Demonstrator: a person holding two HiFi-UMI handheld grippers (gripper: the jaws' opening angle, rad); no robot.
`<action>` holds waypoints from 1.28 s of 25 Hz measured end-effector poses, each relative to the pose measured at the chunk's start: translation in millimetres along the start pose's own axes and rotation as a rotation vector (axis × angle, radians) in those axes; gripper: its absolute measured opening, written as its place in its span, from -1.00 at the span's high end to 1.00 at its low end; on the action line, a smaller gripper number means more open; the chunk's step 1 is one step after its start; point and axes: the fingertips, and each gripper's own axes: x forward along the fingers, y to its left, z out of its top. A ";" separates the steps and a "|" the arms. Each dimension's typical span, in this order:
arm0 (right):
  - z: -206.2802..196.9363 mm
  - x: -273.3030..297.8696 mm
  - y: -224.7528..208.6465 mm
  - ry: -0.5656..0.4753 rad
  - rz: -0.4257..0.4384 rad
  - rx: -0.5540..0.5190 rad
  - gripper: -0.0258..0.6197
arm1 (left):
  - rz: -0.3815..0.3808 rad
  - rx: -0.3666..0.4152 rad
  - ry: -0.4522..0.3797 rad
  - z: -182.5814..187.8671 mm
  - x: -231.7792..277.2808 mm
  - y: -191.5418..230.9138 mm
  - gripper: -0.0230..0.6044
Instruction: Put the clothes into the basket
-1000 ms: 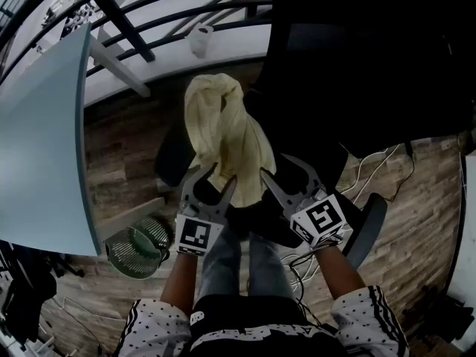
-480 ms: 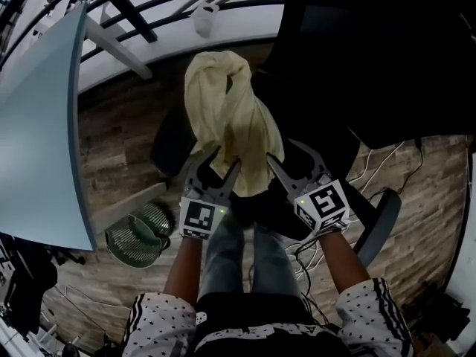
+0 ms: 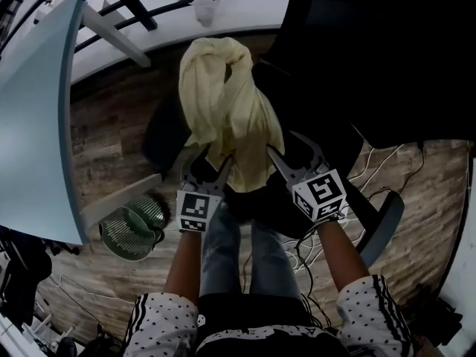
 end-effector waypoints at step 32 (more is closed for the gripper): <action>-104.4 55.0 -41.0 0.299 0.004 0.027 0.25 | 0.125 -0.289 0.335 -112.8 16.9 21.7 0.12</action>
